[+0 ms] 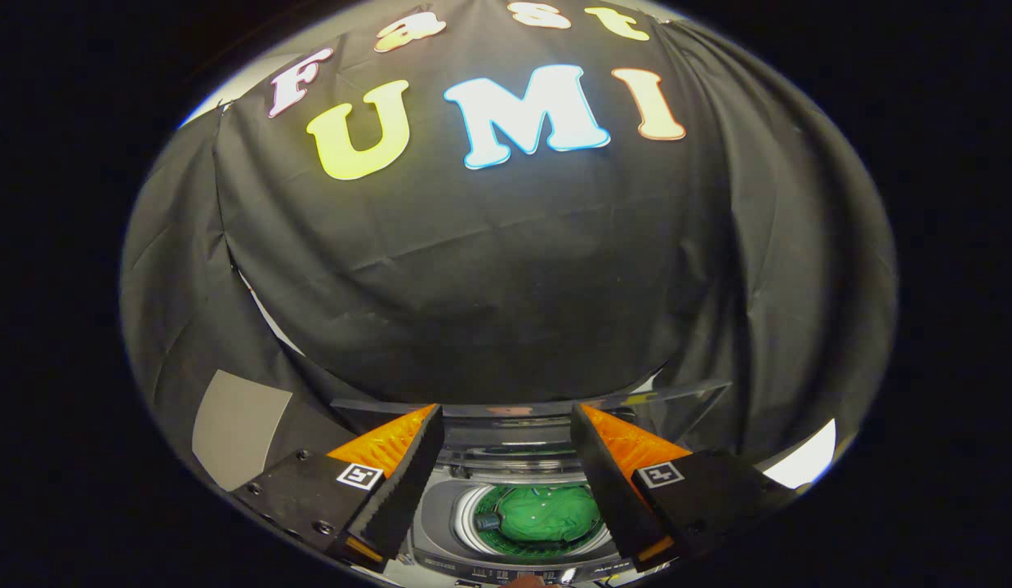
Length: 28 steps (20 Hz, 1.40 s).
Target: Put the clothes into the washing machine and then close the washing machine lid.
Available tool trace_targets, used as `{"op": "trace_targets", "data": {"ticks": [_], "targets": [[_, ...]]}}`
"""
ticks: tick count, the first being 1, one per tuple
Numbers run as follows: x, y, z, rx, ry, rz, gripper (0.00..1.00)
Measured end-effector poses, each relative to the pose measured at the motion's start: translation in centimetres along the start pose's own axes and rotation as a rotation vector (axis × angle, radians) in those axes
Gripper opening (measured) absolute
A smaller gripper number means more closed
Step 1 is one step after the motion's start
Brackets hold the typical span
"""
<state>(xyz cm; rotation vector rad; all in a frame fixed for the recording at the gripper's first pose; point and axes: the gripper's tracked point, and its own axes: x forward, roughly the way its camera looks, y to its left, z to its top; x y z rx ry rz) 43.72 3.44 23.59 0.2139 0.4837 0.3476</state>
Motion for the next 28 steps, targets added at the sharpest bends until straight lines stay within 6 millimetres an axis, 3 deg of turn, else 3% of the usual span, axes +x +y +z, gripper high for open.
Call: {"op": "trace_targets", "data": {"ticks": [3, 5, 9, 13, 18, 21, 28], "targets": [[2.5, -0.2, 1.2, 0.035, 0.011, -0.017, 0.97], [3.0, -0.3, 1.5, 0.049, 0.027, -0.037, 0.97], [2.4, 0.2, 1.3, 0.030, 0.060, -0.060, 0.97], [1.9, 2.3, 1.6, 0.015, 0.070, -0.020, 0.97], [4.6, 1.7, 0.6, -0.117, 0.092, -0.074, 0.98], [6.7, 1.2, 1.2, -0.180, 0.067, -0.101, 0.98], [8.1, 0.6, 0.3, -0.118, 0.081, -0.091, 0.98]]}}
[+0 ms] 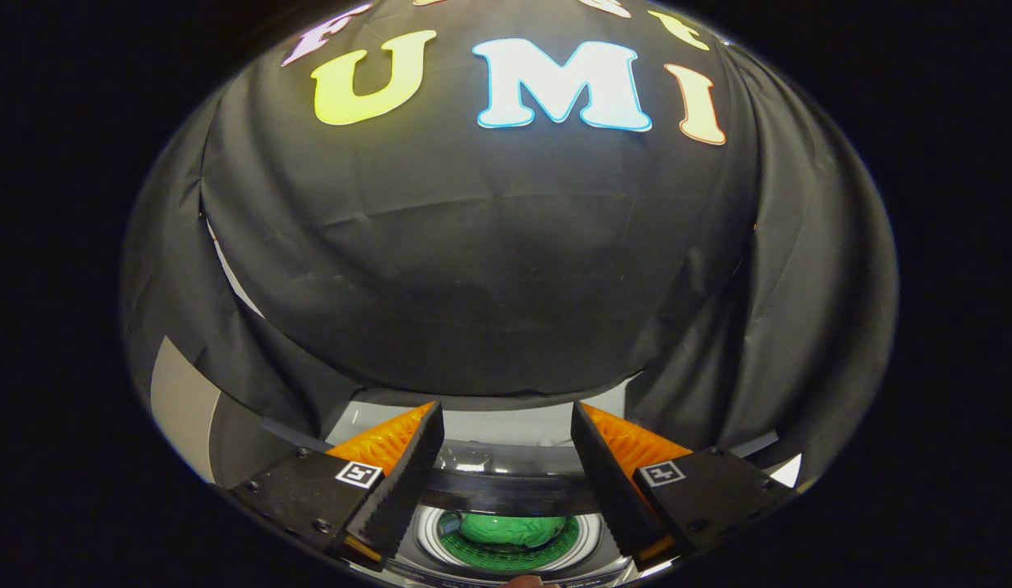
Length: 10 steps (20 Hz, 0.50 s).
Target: Put the clothes into the washing machine and then close the washing machine lid.
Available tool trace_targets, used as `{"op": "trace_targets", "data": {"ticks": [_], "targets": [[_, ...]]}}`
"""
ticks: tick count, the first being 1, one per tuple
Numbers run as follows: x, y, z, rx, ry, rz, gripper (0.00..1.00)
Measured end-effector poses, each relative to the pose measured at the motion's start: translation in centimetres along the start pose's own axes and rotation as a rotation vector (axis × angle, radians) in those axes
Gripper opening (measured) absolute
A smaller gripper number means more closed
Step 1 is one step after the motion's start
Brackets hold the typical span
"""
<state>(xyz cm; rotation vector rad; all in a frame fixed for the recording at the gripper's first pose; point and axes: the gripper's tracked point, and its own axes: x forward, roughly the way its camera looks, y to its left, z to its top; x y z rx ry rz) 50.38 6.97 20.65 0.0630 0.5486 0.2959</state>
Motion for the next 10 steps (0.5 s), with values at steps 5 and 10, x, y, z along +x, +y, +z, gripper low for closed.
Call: {"op": "trace_targets", "data": {"ticks": [5, 10], "targets": [[-0.9, 0.0, -0.4, 0.004, -0.070, 0.010, 0.98], [-2.7, 0.2, -1.3, -0.009, -0.182, 0.007, 0.98]]}}
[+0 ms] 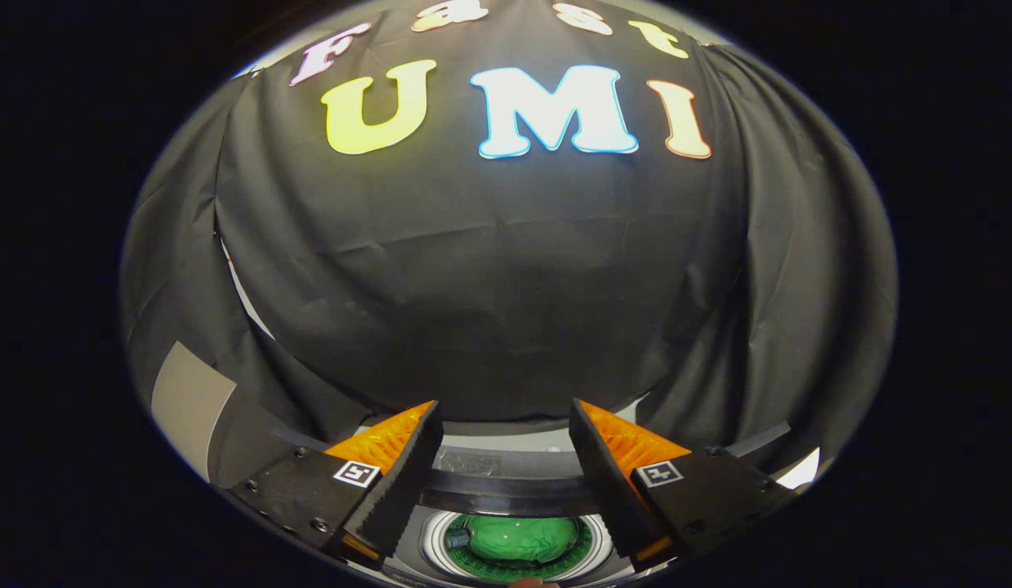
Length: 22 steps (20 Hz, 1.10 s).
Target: Put the clothes into the washing machine and then close the washing machine lid.
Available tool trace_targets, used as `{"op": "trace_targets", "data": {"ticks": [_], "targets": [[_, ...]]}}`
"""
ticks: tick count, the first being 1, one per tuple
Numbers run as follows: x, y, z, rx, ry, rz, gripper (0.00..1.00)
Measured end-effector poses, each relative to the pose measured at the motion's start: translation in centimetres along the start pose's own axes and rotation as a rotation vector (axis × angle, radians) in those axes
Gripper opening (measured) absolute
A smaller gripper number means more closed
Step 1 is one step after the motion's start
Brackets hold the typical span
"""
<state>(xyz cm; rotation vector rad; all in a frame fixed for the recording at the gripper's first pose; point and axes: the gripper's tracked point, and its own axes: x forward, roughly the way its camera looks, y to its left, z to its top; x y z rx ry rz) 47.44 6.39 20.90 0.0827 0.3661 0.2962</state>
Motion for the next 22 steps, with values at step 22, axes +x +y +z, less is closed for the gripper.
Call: {"op": "trace_targets", "data": {"ticks": [22], "targets": [[-8.3, 1.0, -8.1, -0.038, -0.372, -0.034, 0.98]]}}
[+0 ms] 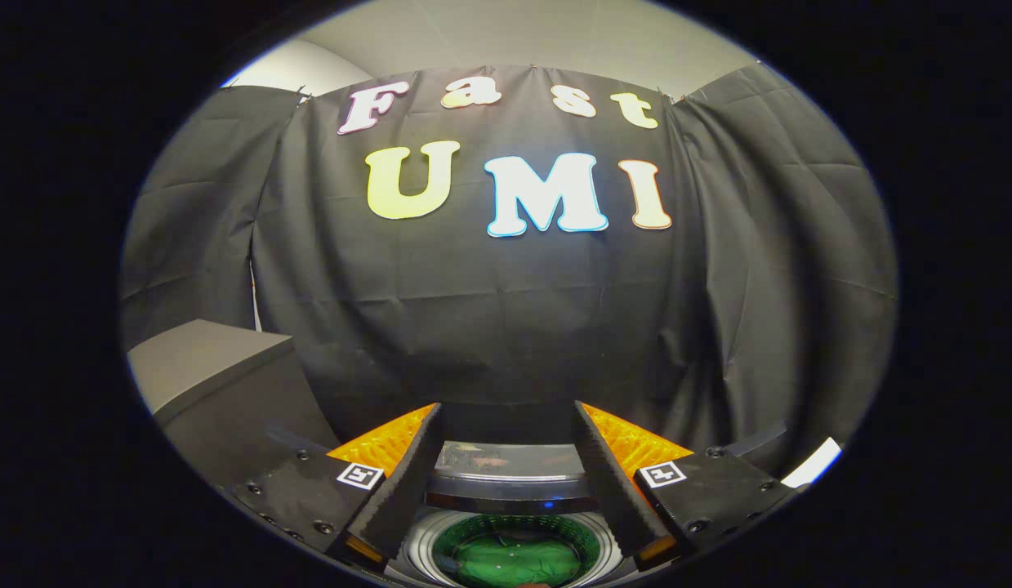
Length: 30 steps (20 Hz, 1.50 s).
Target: Put the clothes into the washing machine and then close the washing machine lid.
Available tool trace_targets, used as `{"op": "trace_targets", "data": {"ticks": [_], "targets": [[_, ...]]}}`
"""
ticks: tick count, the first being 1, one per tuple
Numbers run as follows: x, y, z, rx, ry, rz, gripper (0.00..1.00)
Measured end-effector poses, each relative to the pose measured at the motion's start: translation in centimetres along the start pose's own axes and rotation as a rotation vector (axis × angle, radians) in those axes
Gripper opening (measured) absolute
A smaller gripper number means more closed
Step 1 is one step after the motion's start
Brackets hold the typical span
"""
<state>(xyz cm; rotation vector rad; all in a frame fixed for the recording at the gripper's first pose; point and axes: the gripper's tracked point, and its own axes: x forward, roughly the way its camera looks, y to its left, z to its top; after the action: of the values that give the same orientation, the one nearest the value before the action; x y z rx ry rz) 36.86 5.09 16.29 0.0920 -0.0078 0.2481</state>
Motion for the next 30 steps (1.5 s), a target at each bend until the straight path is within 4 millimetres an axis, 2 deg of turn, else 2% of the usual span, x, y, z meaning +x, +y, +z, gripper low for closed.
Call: {"op": "trace_targets", "data": {"ticks": [2, 5, 9, 11, 13, 17, 21, 25, 30], "targets": [[-1.9, 0.4, -2.3, -0.002, 0.023, 0.009, 0.98], [-5.8, 0.7, -7.7, -0.035, 0.114, 0.011, 0.98], [-11.6, 2.9, -11.5, -0.065, 0.162, 0.068, 0.98], [-14.4, 3.9, -11.8, -0.083, 0.164, 0.091, 0.98], [-17.6, 4.5, -11.2, -0.103, 0.141, 0.105, 0.98], [-24.0, 6.7, -11.2, -0.042, 0.118, 0.166, 0.99], [-29.0, 6.0, -11.5, 0.083, 0.098, 0.101, 0.99], [-33.6, 4.8, -10.6, 0.159, 0.048, -0.030, 0.98], [-38.3, 5.4, -12.6, 0.170, 0.034, -0.155, 0.98]]}}
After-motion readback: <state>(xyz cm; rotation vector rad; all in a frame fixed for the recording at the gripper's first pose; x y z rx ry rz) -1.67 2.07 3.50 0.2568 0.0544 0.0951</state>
